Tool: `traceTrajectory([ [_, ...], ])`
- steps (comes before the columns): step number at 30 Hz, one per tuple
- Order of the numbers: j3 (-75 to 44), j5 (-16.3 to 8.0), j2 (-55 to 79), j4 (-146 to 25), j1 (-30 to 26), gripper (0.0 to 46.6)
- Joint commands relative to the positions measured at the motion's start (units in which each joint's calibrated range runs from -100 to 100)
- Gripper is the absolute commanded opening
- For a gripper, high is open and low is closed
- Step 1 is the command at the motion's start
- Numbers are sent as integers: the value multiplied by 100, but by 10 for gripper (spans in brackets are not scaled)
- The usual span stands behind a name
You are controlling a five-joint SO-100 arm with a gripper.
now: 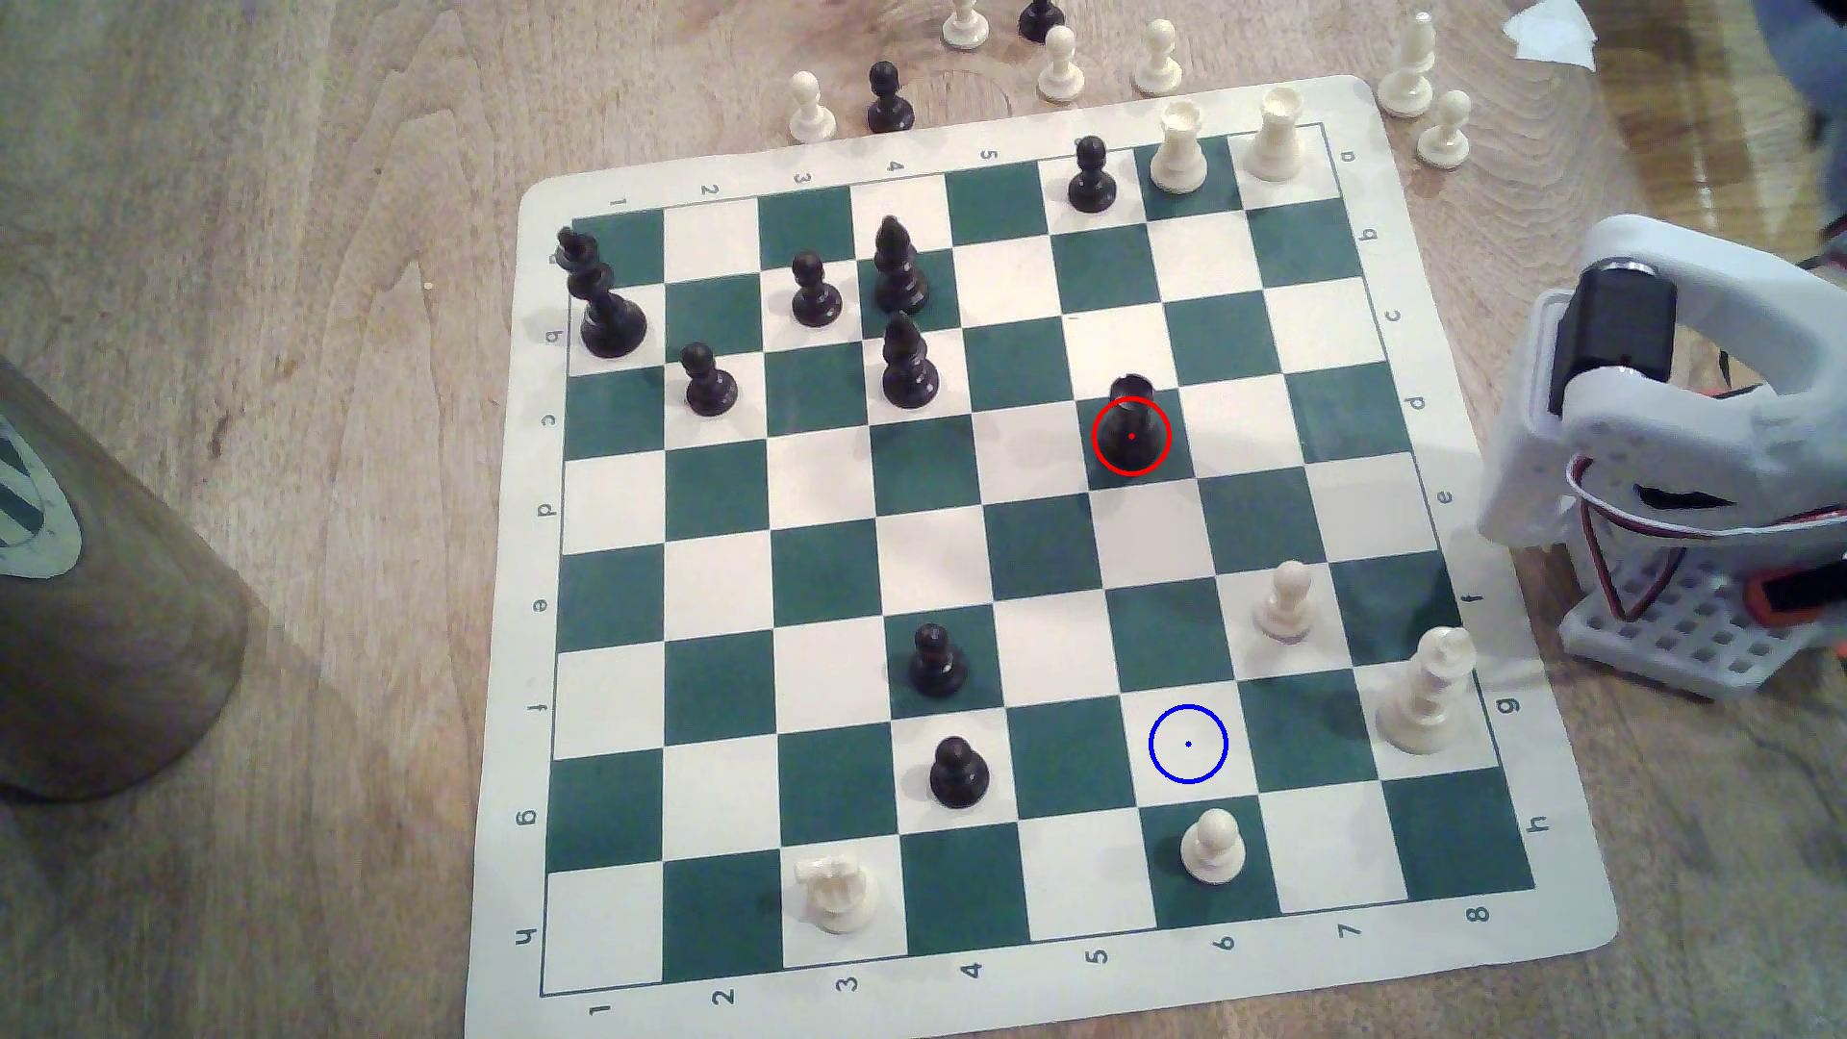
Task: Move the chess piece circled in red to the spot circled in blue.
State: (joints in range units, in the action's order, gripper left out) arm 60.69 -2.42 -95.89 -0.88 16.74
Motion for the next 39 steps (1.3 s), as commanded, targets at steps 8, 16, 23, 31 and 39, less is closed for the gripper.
traceTrajectory([
  [8,-1499,-107,14,-3942,418,26],
  [16,-1481,-107,14,-6391,528,2],
  [23,-1318,-112,277,-7455,645,11],
  [31,-1581,-361,1848,-8053,669,26],
  [39,-1971,-635,3613,-8274,426,157],
])
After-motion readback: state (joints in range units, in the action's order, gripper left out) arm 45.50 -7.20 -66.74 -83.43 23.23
